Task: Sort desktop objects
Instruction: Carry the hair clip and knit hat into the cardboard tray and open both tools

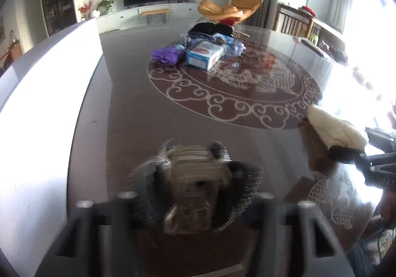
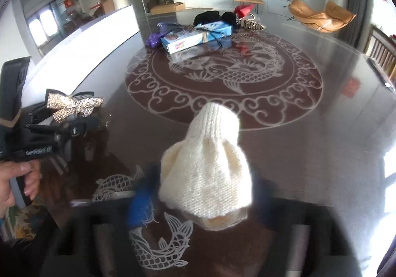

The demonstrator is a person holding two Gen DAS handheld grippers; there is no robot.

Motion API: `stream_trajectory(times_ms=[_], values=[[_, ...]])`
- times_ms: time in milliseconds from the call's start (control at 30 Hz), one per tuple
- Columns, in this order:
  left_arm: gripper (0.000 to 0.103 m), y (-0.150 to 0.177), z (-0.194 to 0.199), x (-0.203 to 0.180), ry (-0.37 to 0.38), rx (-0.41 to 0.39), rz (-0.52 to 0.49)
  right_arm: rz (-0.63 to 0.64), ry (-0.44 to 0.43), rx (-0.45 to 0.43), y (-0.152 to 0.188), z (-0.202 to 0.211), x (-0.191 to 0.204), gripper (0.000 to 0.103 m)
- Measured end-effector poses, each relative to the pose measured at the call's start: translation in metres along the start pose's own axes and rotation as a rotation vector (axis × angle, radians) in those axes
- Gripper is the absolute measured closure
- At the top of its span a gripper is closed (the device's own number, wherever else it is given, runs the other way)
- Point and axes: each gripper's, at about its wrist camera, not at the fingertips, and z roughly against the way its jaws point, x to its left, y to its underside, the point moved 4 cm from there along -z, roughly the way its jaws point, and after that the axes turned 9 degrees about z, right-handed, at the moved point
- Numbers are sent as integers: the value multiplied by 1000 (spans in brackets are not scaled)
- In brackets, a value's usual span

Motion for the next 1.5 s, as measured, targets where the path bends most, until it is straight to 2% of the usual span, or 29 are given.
stream_trajectory(times_ms=[33,67,133,333,467,600,733,933,1033,1133,1200,1233,1267,1333,1367,1400,1500], values=[[72,0,2,3,33,1,30,-17,-11,-3,-2,2,-1,57],[73,0,5,5,56,-3,52,-20,-2,-12,-3,7,-1,57],[74,0,16,6,71,-28,74,3,21,-28,-5,17,1,57],[74,-11,60,2,140,-122,116,16,10,-52,-20,34,9,57],[74,-21,96,8,189,-176,161,-9,-32,-79,-34,43,19,57],[74,-36,133,34,212,-218,204,34,-87,-113,-65,53,47,57],[74,-52,163,85,161,-247,246,111,-163,-152,-104,60,93,57],[74,-56,187,180,-22,-243,295,237,-322,-187,-154,62,188,57],[74,-43,182,226,-93,-190,352,335,-393,-175,-167,54,248,57],[74,-30,170,261,-120,-124,408,428,-454,-140,-168,39,303,56],[73,-28,157,277,-139,-64,431,473,-493,-99,-170,18,333,52],[69,-28,150,283,-156,-35,437,484,-515,-81,-171,7,343,47],[64,-28,145,288,-174,-9,442,493,-547,-58,-172,-4,352,32],[21,-28,140,298,-225,16,458,490,-601,-3,-174,-26,365,8],[17,-27,139,299,-240,5,463,474,-617,5,-175,-31,366,7],[17,-28,142,300,-243,-14,468,460,-623,3,-175,-32,365,7],[17,-29,150,300,-245,-62,480,404,-645,-64,-177,-21,348,7]])
